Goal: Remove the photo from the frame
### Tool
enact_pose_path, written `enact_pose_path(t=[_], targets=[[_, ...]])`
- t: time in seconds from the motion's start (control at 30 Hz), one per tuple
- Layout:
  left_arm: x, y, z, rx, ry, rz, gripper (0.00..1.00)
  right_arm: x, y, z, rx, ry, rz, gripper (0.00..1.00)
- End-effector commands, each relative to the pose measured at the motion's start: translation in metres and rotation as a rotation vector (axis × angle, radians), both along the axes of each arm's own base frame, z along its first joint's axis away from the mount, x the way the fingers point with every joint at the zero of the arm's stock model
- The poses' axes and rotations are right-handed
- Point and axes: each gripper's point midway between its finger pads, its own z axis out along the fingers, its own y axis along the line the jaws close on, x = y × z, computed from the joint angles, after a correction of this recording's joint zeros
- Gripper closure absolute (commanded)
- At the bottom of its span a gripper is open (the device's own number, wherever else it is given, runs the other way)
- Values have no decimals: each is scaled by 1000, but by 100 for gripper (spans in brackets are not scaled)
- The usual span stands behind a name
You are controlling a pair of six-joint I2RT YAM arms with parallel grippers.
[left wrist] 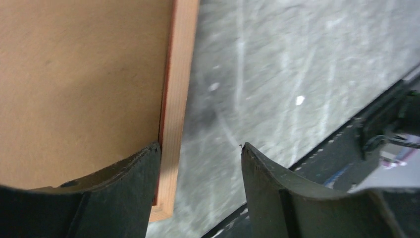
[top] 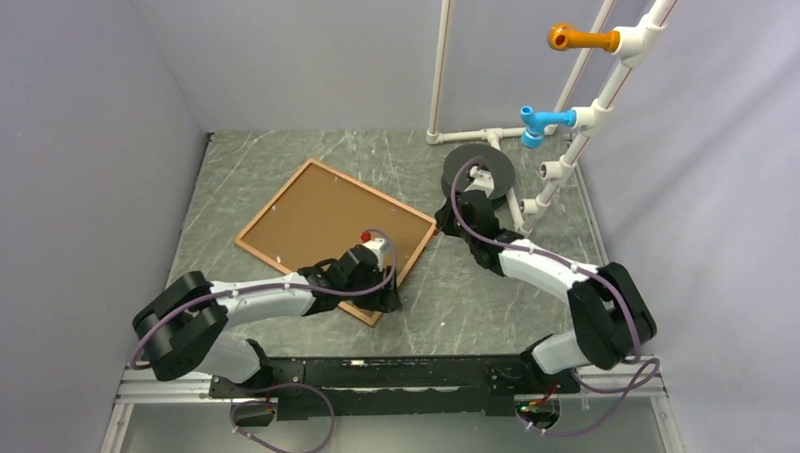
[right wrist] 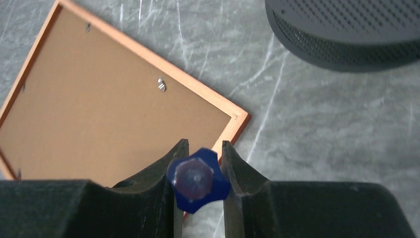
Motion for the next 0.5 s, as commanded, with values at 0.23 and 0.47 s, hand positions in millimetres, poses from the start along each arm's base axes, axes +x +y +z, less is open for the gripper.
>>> enact_pose_path(t=[0.23, 0.47], targets=[[-19, -109, 6, -285, 235, -101, 36, 53, 1, 35, -60, -43, 38, 100], [14, -79, 28, -208, 97, -35, 35, 17, -39, 33, -245, -5, 29, 100]])
